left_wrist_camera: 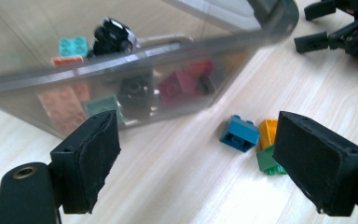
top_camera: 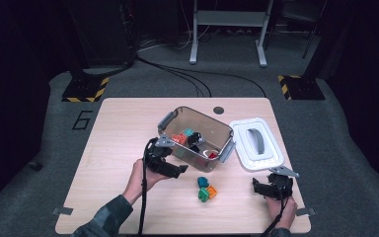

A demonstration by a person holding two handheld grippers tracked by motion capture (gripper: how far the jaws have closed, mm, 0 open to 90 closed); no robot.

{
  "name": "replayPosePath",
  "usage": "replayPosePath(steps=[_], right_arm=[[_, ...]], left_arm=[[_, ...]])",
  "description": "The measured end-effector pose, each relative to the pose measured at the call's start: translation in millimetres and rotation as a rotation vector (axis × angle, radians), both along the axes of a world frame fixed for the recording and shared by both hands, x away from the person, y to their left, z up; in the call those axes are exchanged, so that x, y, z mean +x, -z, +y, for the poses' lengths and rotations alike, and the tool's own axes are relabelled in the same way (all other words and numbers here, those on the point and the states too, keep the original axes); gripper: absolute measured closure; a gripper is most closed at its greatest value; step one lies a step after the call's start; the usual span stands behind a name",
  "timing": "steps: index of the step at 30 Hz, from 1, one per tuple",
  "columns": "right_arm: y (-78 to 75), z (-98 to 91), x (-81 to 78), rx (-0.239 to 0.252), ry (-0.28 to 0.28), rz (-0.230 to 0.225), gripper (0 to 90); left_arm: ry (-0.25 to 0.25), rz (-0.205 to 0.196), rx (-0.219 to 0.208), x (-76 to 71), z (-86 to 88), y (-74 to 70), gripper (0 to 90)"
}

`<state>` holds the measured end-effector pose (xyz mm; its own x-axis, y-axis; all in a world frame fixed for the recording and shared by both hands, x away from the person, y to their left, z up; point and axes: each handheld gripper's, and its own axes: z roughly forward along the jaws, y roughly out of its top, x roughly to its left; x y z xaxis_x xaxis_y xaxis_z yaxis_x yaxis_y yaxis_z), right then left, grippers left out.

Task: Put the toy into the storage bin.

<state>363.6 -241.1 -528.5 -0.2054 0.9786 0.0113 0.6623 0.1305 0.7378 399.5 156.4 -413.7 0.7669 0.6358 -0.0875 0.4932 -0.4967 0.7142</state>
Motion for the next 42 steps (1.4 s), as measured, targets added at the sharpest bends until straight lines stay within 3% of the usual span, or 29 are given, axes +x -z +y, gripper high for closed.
replayPosePath(steps=[8,22,30,42], right_arm=[[0.0,0.1,0.0,0.000,0.000,0.000,10.2],[0.0,0.1,0.0,-0.001,0.000,0.000,10.2],[0.0,0.0,0.0,-0.001,0.000,0.000,10.3],[0.1,-0.2,0.1,-0.002,-0.001,-0.002,10.4]], left_arm=[[0.015,0.018,-0.005,-16.9,-14.2,22.1,14.1],[0.090,0.034,-0.001,-42.5,-56.2,48.2,15.6],[0.118,0.038,0.006,-48.0,-73.2,60.8,26.7],[0.113,0.033,0.030,-46.6,-74.7,72.5,41.7]])
